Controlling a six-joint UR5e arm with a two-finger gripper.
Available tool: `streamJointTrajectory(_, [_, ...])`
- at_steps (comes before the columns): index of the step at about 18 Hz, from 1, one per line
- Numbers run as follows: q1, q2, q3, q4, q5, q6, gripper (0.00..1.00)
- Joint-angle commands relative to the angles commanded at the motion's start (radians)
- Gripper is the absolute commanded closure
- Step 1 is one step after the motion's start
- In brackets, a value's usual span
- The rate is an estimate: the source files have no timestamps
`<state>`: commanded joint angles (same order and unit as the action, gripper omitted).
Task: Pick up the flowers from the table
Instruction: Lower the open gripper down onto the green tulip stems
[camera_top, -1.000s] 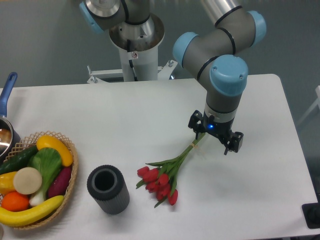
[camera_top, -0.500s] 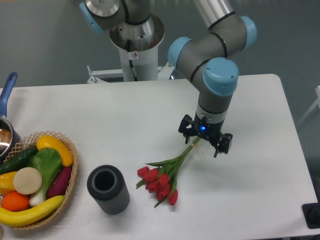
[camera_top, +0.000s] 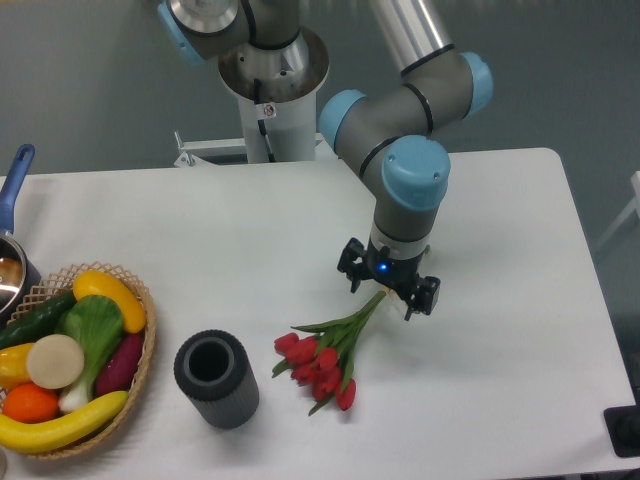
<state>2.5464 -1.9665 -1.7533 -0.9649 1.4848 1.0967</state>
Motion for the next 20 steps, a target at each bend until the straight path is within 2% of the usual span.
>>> streamJointTrajectory(7, [-0.015,-0.044,-0.003,0.009,0.087,0.002,0.00])
streamJointTrajectory(12, [-0.037,-0.075,0.003,0.018,0.089,-0.001,0.04])
streamJointTrajectory(14, [-0.043,-0.083,0.006,0.018,0.089,-0.003,0.18])
streamJointTrajectory(15, [-0.044,-0.083,0.006,0.018,0.089,-0.003,0.32])
streamJointTrajectory(18, [-0.049,-0.084,0.006,0.012,0.104,-0.001,0.86])
streamJointTrajectory(19, [-0.049,-0.083,0.006,0.012,0.111,-0.001,1.00])
streamJointTrajectory(20, [-0.049,-0.083,0.008,0.011,0.111,0.000,1.00])
